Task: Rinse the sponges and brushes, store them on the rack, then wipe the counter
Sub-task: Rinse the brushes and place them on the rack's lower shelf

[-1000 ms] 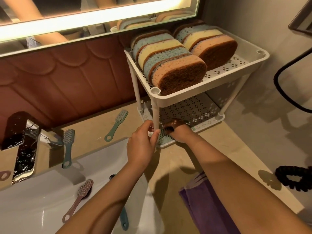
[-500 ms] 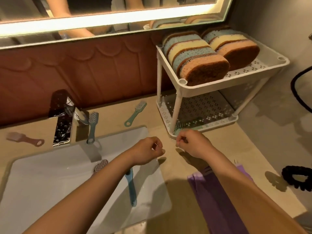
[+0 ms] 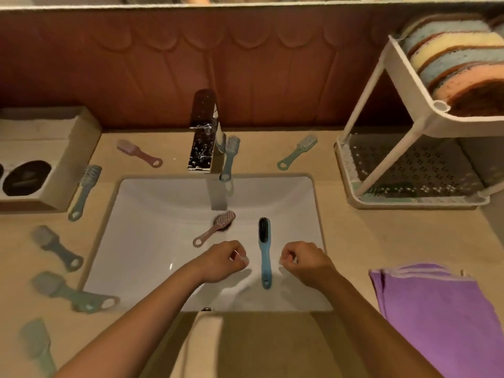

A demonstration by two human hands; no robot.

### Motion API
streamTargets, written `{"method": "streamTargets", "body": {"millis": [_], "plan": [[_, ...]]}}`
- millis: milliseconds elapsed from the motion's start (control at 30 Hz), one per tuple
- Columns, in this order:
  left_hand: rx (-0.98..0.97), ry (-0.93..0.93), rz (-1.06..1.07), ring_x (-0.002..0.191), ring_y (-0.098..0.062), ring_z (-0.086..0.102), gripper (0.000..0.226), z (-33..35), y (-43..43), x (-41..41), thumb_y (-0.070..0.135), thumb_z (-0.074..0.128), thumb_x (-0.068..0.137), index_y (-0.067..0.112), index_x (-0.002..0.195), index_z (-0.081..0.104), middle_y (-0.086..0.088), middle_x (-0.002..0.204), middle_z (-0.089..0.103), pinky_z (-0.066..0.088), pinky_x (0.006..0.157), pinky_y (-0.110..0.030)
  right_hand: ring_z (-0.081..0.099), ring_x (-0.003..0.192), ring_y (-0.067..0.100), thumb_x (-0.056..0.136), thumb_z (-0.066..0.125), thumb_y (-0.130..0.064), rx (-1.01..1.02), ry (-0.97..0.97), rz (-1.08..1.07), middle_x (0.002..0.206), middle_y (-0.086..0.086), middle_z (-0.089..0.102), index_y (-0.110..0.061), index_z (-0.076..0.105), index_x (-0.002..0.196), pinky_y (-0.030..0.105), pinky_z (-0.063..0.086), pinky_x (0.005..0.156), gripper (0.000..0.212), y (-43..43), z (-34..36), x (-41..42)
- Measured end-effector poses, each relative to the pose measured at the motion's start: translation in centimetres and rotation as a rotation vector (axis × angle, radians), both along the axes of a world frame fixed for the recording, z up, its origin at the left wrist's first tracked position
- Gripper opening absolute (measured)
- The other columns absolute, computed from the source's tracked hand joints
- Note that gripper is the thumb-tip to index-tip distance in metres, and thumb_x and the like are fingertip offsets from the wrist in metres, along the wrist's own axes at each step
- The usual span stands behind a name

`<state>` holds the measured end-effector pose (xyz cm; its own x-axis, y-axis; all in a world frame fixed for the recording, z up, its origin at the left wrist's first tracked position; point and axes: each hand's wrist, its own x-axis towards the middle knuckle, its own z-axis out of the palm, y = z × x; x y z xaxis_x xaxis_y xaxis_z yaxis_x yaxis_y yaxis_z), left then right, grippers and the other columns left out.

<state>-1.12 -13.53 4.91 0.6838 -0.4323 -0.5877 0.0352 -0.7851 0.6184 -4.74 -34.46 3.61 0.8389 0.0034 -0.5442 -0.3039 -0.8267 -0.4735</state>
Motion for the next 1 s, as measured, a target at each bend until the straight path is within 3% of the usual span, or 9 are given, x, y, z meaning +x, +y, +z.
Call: {"method": "streamTargets", "body": {"millis": [67, 233, 300, 367, 433, 667, 733, 833, 1000], "plan": [[0.019, 0.027, 0.069, 0.097, -0.017, 0.058, 0.005, -1.4, 2.5, -0.5, 0.028, 0.054, 0.091, 0.023, 0.091, 0.054, 0.003, 0.097, 0.061, 0.046, 0.087, -0.028, 0.060, 0.090, 0.022, 0.090, 0.042, -0.019, -0.013, 0.037, 0.027, 0.102, 0.004, 0.065, -0.019, 0.063, 0.095, 0.028, 0.044, 0.072, 0.021, 1.8, -1.2, 0.1], [0.096, 0.027, 0.209, 0.086, -0.014, 0.053, 0.013, -4.4, 6.8, -0.7, 0.023, 0.056, 0.090, 0.024, 0.079, 0.050, 0.004, 0.092, 0.056, 0.038, 0.064, -0.016, 0.060, 0.095, 0.028, 0.091, 0.050, -0.020, -0.056, 0.004, 0.143, 0.111, 0.010, 0.063, -0.014, 0.062, 0.107, 0.028, 0.043, 0.074, 0.020, 4.9, -3.6, 0.6], [0.149, 0.027, 0.250, 0.090, -0.017, 0.051, 0.005, -5.4, 7.9, -0.2, 0.021, 0.056, 0.090, 0.017, 0.092, 0.055, 0.000, 0.099, 0.055, 0.035, 0.063, -0.020, 0.061, 0.094, 0.028, 0.092, 0.051, -0.023, -0.088, -0.016, 0.151, 0.110, 0.009, 0.064, -0.015, 0.061, 0.108, 0.029, 0.044, 0.072, 0.021, 5.7, -4.0, 1.5], [0.210, -0.002, 0.283, 0.101, -0.023, 0.053, 0.025, -6.4, 8.8, 0.6, 0.022, 0.056, 0.091, 0.008, 0.111, 0.056, -0.007, 0.112, 0.056, 0.034, 0.072, -0.023, 0.060, 0.088, 0.027, 0.093, 0.047, -0.027, -0.116, -0.028, 0.127, 0.106, 0.009, 0.065, -0.015, 0.060, 0.105, 0.030, 0.044, 0.069, 0.021, 6.3, -4.0, 3.0], [0.256, -0.032, 0.322, 0.107, -0.028, 0.054, 0.034, -7.1, 9.5, 1.6, 0.024, 0.057, 0.089, 0.006, 0.118, 0.054, -0.012, 0.120, 0.056, 0.036, 0.077, -0.027, 0.057, 0.083, 0.025, 0.094, 0.045, -0.026, -0.128, -0.050, 0.057, 0.101, 0.008, 0.064, -0.013, 0.059, 0.102, 0.030, 0.043, 0.066, 0.021, 6.5, -3.5, 4.7], [0.229, -0.048, 0.445, 0.079, -0.022, 0.053, 0.032, -8.4, 9.5, 6.3, 0.033, 0.061, 0.085, 0.006, 0.103, 0.058, -0.011, 0.099, 0.062, 0.038, 0.061, -0.028, 0.060, 0.087, 0.036, 0.094, 0.047, -0.025, -0.181, -0.443, -0.173, 0.100, 0.012, 0.065, -0.015, 0.045, 0.120, 0.037, 0.042, 0.066, 0.028, 4.1, -1.8, 10.8], [0.231, -0.046, 0.463, 0.080, -0.024, 0.055, 0.032, -8.6, 9.1, 7.3, 0.034, 0.062, 0.084, 0.006, 0.099, 0.057, -0.007, 0.093, 0.059, 0.042, 0.066, -0.031, 0.060, 0.083, 0.036, 0.095, 0.046, -0.022, -0.207, -0.475, -0.167, 0.092, 0.014, 0.065, -0.015, 0.039, 0.131, 0.037, 0.042, 0.063, 0.037, 3.0, -1.6, 12.5], [0.272, -0.050, 0.434, 0.094, -0.028, 0.059, 0.042, -9.9, 8.9, 8.1, 0.040, 0.060, 0.085, 0.007, 0.110, 0.058, -0.010, 0.106, 0.061, 0.046, 0.075, -0.034, 0.059, 0.077, 0.033, 0.095, 0.044, -0.019, -0.201, -0.481, -0.143, 0.084, 0.014, 0.065, -0.019, 0.030, 0.142, 0.040, 0.047, 0.063, 0.048, 1.7, -1.6, 14.1], [0.404, -0.148, 0.311, 0.106, -0.027, 0.053, 0.045, -11.8, 8.0, 8.5, 0.047, 0.050, 0.091, 0.010, 0.117, 0.055, -0.011, 0.116, 0.054, 0.046, 0.085, -0.037, 0.060, 0.078, 0.033, 0.097, 0.042, -0.021, -0.143, -0.468, -0.190, 0.084, 0.015, 0.065, -0.016, 0.037, 0.137, 0.033, 0.037, 0.058, 0.041, 1.2, -2.5, 15.3]]}}
